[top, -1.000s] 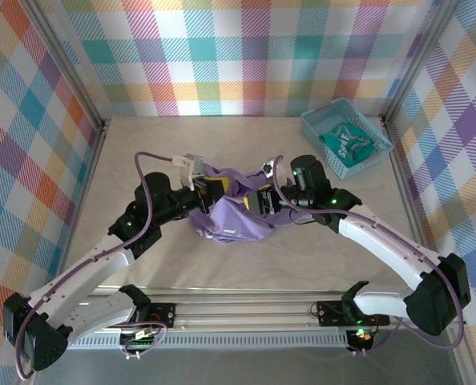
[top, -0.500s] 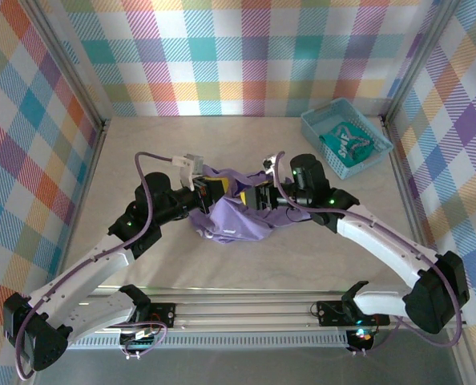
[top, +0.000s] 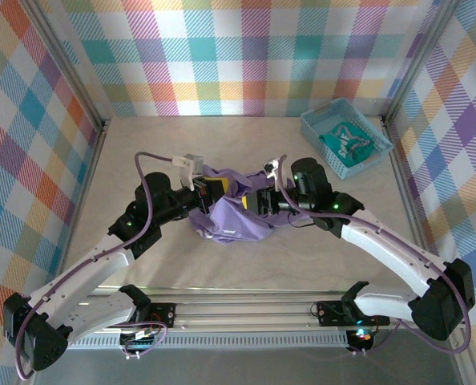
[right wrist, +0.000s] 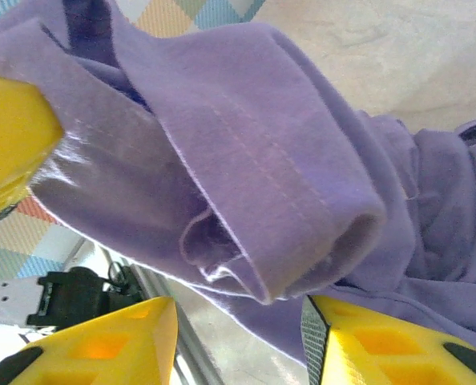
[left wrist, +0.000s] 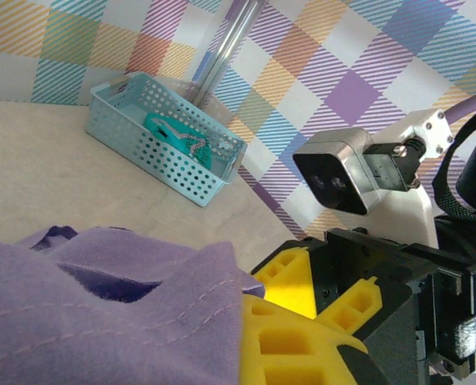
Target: Fold the inside-out t-shirt
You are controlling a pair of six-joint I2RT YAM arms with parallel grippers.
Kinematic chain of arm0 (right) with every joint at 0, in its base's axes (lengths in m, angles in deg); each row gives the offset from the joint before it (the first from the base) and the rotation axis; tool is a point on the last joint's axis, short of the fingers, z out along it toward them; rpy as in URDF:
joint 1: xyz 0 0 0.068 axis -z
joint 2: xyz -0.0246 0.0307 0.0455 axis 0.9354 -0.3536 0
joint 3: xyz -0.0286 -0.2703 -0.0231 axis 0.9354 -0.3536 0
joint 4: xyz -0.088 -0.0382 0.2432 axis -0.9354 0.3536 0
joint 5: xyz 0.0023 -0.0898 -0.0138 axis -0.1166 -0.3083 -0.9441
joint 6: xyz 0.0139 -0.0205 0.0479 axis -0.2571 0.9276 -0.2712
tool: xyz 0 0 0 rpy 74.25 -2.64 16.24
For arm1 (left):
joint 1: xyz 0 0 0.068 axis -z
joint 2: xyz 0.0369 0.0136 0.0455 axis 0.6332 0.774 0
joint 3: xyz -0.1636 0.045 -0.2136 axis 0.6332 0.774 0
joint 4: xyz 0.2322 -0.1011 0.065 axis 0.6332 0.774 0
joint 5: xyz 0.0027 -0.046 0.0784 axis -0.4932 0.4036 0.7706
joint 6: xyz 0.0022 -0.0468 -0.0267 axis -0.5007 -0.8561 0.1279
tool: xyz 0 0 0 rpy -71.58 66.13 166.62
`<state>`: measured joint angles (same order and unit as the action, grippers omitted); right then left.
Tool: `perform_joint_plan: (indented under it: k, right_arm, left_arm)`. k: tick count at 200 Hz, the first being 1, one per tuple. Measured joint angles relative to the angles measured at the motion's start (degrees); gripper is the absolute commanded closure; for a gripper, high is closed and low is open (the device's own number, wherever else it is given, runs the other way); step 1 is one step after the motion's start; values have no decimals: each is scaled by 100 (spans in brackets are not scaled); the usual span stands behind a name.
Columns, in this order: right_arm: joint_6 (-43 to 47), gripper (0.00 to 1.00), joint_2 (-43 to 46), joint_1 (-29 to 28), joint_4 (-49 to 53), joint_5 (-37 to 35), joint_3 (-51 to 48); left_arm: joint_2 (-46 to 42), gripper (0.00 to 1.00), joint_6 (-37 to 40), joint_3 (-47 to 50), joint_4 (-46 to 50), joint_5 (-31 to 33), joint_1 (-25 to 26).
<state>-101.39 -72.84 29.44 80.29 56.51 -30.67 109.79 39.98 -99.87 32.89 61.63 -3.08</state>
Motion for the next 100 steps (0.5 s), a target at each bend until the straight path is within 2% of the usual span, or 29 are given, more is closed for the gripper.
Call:
perform_joint_plan:
  k: [33,100]
  right_arm:
    - [-160,52,-155,-11,-232,146,2]
    - [-424,52,-470,-26,-348,101,109]
  left_arm:
    - [0,100,0,0,0,0,0]
    - [0,100,0,0,0,-4,0]
